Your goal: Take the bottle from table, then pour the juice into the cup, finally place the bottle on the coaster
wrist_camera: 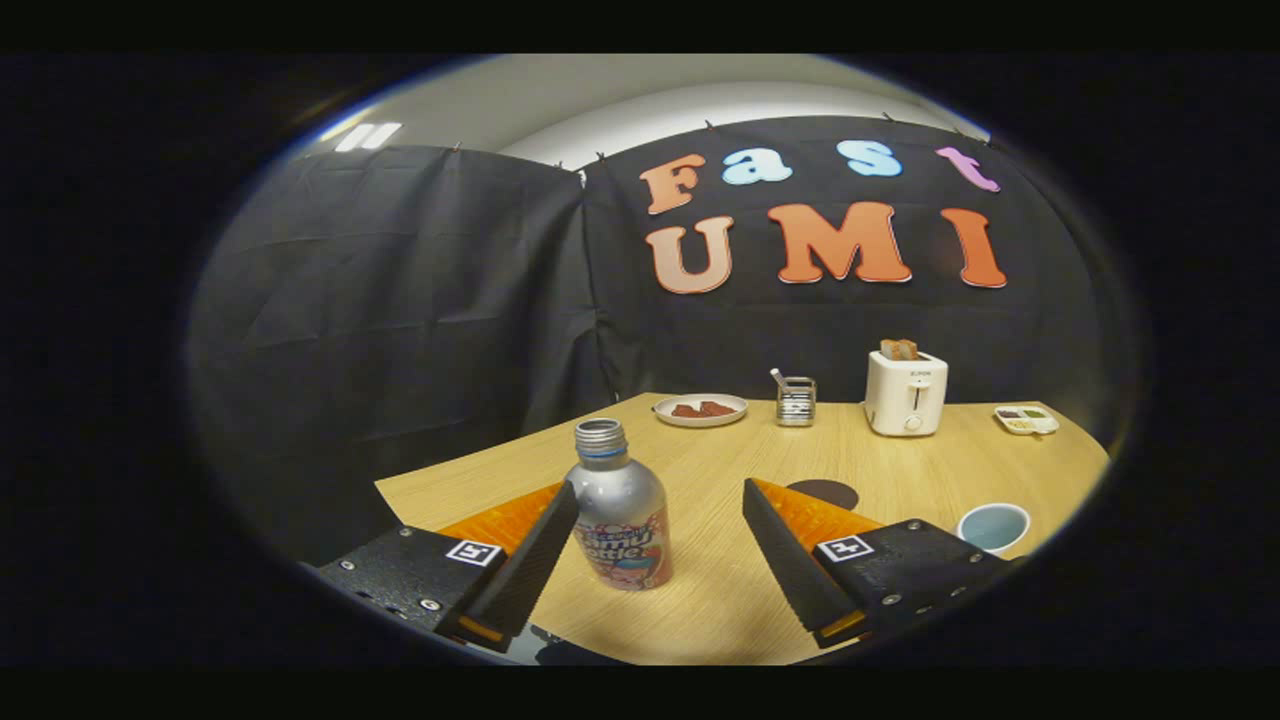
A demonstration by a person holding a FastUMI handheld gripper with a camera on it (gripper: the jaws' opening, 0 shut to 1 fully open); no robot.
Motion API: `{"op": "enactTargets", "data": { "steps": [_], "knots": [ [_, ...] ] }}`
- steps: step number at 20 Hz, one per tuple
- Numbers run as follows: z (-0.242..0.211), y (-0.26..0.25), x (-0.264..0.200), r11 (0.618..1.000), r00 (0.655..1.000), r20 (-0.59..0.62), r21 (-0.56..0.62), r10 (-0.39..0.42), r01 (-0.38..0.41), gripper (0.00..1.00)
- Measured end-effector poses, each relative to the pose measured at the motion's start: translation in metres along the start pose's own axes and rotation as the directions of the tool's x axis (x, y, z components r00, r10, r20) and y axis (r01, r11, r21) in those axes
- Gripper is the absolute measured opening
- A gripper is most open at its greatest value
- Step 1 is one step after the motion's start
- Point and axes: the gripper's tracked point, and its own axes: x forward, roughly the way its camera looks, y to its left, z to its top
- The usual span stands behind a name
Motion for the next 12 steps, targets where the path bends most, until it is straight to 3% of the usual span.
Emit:
{"op": "enactTargets", "data": {
  "steps": [12],
  "knots": [
    [-0.052,0.018,0.035,1.000,0.995,-0.096,0.025,-0.002,0.005,0.96]
  ]
}}
